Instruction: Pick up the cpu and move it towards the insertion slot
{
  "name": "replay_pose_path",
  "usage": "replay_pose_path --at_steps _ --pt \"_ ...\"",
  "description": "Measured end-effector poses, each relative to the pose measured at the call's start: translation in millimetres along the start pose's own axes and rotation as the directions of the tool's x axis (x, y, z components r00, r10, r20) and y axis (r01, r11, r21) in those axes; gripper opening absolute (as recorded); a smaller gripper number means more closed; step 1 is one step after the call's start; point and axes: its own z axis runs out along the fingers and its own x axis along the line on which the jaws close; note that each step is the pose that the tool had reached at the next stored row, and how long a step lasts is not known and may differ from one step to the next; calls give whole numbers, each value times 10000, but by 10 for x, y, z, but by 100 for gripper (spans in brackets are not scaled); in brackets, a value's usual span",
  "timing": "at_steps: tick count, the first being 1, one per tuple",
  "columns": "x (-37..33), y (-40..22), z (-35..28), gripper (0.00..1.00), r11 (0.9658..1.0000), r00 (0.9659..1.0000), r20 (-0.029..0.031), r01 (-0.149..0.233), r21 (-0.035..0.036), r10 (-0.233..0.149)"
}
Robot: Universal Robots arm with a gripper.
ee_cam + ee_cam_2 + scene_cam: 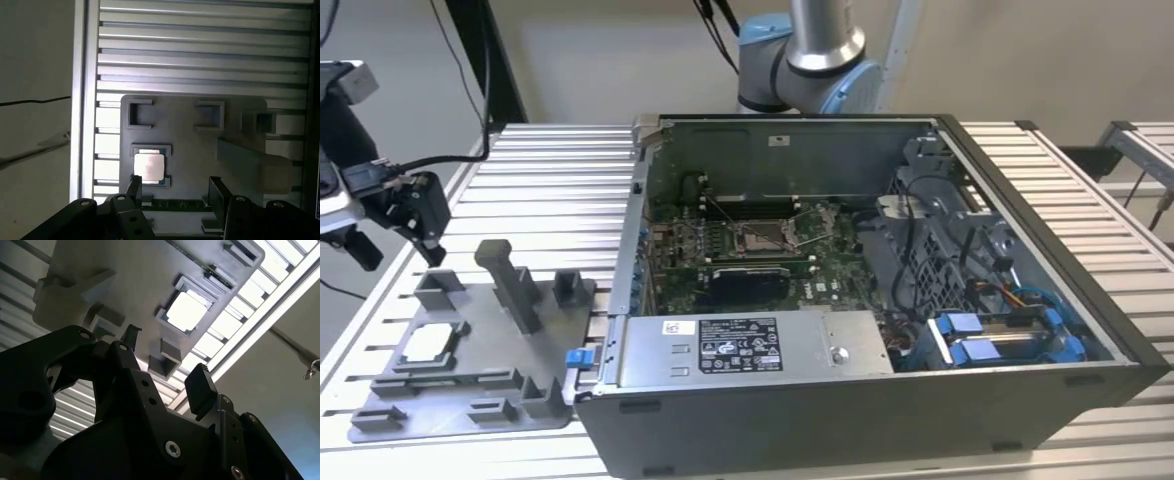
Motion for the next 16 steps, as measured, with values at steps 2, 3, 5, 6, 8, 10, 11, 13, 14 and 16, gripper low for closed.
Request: replay_pose_path --at_steps 2,3,5,6,8,10,11,13,14,16 --pt "3 -2 55 100 10000 10000 0 0 0 0" --pt "23 -3 89 100 10000 10000 -1 -5 2 5" --pt "72 -5 162 100 10000 10000 2 -19 0 19" --pt "74 -7 178 100 10000 10000 1 -19 2 19" --pt "76 -8 216 100 10000 10000 1 -26 2 26" --pt "79 -9 254 100 10000 10000 1 -34 1 34" --pt "79 -10 271 100 10000 10000 2 -36 1 36" --pt "82 -11 307 100 10000 10000 2 -42 2 42" --pt "84 -12 325 100 10000 10000 2 -43 2 43" --pt "91 -13 362 100 10000 10000 2 -46 2 46"
